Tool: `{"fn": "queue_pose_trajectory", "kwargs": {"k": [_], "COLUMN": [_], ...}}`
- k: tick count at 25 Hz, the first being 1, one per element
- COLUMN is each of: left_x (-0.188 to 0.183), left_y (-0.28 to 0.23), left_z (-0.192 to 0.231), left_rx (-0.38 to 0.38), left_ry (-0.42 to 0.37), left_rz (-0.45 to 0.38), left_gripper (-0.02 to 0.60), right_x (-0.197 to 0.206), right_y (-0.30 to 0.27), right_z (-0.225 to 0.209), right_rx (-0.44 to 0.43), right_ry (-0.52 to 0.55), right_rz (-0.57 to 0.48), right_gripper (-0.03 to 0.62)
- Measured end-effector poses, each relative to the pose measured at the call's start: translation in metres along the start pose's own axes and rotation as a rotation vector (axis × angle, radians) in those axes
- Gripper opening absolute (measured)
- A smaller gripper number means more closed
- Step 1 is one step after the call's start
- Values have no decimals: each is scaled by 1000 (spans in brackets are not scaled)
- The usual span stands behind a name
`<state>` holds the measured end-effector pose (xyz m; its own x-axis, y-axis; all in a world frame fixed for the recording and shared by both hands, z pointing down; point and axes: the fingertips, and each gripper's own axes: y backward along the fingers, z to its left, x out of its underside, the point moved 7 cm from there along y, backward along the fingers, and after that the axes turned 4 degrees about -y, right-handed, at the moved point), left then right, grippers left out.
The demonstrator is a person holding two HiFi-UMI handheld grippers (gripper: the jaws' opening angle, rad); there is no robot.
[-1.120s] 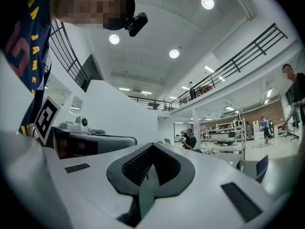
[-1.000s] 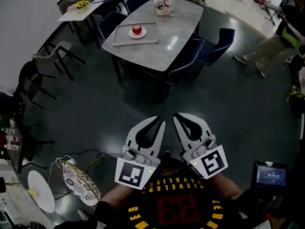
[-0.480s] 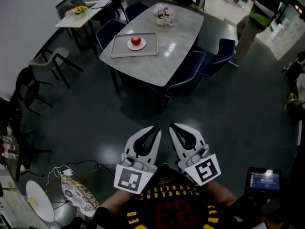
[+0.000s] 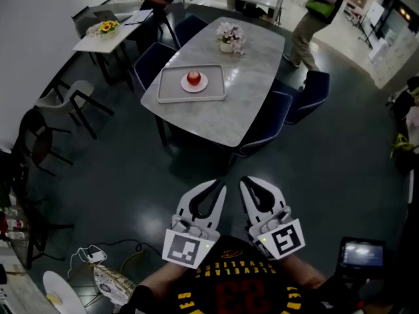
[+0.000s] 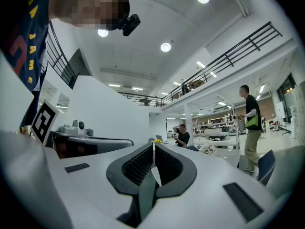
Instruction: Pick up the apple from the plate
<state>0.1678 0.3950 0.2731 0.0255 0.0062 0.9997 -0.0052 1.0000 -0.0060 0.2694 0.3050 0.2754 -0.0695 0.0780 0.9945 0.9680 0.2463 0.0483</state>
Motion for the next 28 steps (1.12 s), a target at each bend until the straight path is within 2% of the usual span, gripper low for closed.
{"fn": "queue_pose_trajectory", "kwargs": {"k": [6,12,23,28], "left_x": [2,8,17,17], "left_y": [-6,-2,-8,-23], "left_z": [65,120,176,205], "left_rx": [-4,-19,-78,-132], "left_ry": [52,78,94,79], "left_rz": [-11,-11,2,12], "left_gripper": [43,43,43,43], "right_x": [4,14,26,29], "right_y": [-58,-110,-177,-216], "right_z": [5,16,15,2], "right_rx": [33,30,-29,-90], "right_ry": [8,9,-15,-41], "right_rz": [48,76,93,61], "right_gripper": [8,7,8,8]}}
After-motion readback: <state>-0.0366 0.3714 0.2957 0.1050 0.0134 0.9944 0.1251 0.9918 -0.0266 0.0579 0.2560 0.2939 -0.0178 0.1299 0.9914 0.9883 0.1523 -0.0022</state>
